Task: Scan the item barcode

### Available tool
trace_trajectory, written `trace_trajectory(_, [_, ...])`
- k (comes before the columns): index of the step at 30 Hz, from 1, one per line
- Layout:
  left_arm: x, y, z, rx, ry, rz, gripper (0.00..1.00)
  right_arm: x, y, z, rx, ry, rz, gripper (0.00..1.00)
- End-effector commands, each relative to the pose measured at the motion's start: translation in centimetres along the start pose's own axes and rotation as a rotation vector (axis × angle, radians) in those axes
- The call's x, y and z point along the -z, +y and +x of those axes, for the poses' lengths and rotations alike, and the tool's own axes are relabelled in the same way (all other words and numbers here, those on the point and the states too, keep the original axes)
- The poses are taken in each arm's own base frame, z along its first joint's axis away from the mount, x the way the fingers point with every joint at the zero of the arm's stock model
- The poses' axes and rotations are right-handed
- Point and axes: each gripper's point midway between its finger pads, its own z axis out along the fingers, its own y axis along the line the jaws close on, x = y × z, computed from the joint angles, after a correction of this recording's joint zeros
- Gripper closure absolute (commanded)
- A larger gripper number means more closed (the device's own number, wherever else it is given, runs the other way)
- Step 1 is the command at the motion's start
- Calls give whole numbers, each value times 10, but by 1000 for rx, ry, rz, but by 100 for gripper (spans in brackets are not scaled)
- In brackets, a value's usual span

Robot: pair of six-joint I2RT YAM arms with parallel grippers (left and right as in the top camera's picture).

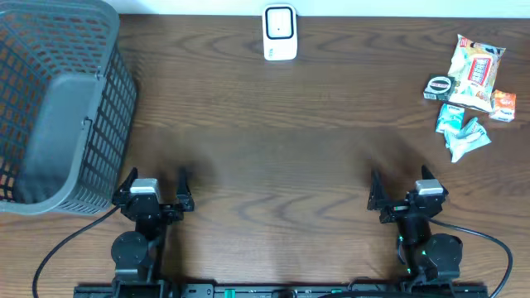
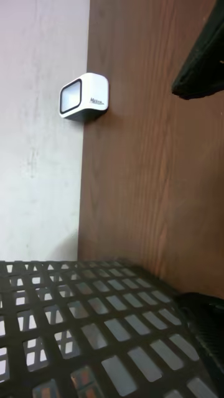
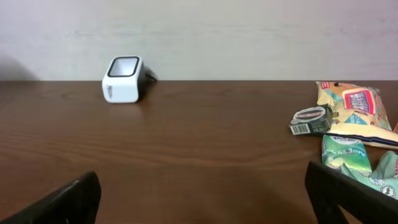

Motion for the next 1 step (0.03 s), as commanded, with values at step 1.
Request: trace_trajectory(1, [0, 3, 14, -13, 48, -10, 2, 0, -3, 0, -15, 0, 16, 1])
